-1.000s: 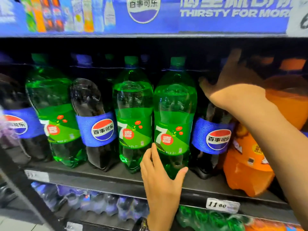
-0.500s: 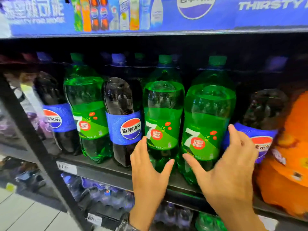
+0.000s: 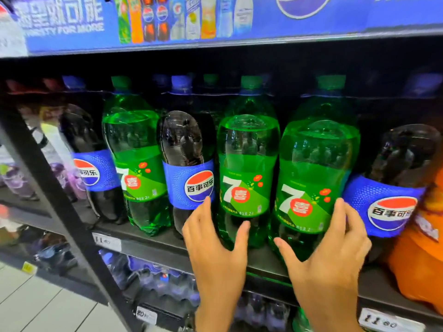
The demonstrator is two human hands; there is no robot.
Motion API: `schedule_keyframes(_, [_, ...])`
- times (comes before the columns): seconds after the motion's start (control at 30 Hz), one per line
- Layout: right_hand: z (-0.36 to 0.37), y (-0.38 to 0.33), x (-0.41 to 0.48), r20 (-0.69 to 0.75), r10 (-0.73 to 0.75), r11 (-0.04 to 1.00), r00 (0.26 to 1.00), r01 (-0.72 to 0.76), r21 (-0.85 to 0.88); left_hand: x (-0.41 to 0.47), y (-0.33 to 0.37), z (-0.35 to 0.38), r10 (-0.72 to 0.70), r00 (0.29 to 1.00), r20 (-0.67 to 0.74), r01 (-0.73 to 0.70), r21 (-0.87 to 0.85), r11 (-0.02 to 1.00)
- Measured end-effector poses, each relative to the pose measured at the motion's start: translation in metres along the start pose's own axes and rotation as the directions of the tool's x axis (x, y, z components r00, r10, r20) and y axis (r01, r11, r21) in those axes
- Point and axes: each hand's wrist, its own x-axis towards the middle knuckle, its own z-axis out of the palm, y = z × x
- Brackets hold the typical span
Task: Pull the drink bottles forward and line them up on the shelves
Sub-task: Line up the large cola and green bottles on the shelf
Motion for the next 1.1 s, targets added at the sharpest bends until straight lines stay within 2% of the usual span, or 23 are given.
schedule_keyframes(0.07, [0.005, -0.019, -0.013, -0.087, -0.093, 0.993, 0.992, 0.098, 0.059, 0.017, -0.018, -0.015, -0.019, 0.992, -0.123, 0.026, 0.057, 0.998])
schedule_keyframes(0.1, [0.011, -0.029, -0.019, -0.058, -0.127, 0.984, 0.990, 0.133, 0.122, 0.025, -0.025, -0.016, -0.054, 0.990, -0.133, 0.065, 0.074, 0.995])
schedule_keyframes(0.17, [0.027, -0.049, -0.031, 0.109, -0.156, 0.975, 0.982, 0.135, 0.177, 0.033, -0.031, -0.013, -0.128, 0.989, -0.075, 0.136, 0.120, 0.983])
schedule_keyframes(0.27, [0.048, -0.063, -0.034, 0.223, -0.112, 0.992, 0.968, 0.094, 0.090, 0.037, -0.036, -0.010, -0.122, 0.992, -0.043, 0.126, 0.126, 0.984])
schedule_keyframes(0.4, [0.060, -0.059, -0.038, 0.233, -0.108, 0.992, 0.966, 0.119, -0.035, 0.039, -0.058, -0.018, -0.061, 0.998, 0.011, 0.061, 0.047, 0.997])
schedule_keyframes(0.53, [0.063, -0.055, -0.041, 0.218, -0.118, 0.991, 0.969, 0.129, -0.037, 0.042, -0.071, -0.030, -0.033, 0.994, 0.105, 0.037, -0.033, 0.999])
schedule_keyframes(0.7, [0.066, -0.054, -0.042, 0.199, -0.129, 0.987, 0.971, 0.146, -0.073, 0.038, -0.075, -0.029, -0.001, 0.992, 0.123, -0.004, 0.044, 0.999])
schedule_keyframes(0.9, [0.067, -0.056, -0.044, 0.180, -0.132, 0.985, 0.975, 0.149, -0.085, 0.044, -0.077, -0.041, 0.019, 0.976, 0.217, -0.017, -0.010, 1.000])
schedule_keyframes(0.97, [0.068, -0.059, -0.046, 0.118, -0.116, 0.988, 0.986, 0.127, -0.087, 0.050, -0.086, -0.052, 0.024, 0.990, 0.140, -0.017, -0.051, 0.999])
schedule_keyframes(1.03, [0.073, -0.071, -0.051, 0.017, -0.157, 0.987, 0.987, 0.158, -0.030, 0.063, -0.104, -0.065, 0.001, 1.000, -0.002, -0.001, 0.004, 1.000])
schedule_keyframes(1.1, [0.083, -0.096, -0.054, -0.002, -0.242, 0.967, 0.970, 0.241, 0.087, 0.076, -0.124, -0.073, -0.089, 0.996, -0.017, 0.089, 0.053, 0.995])
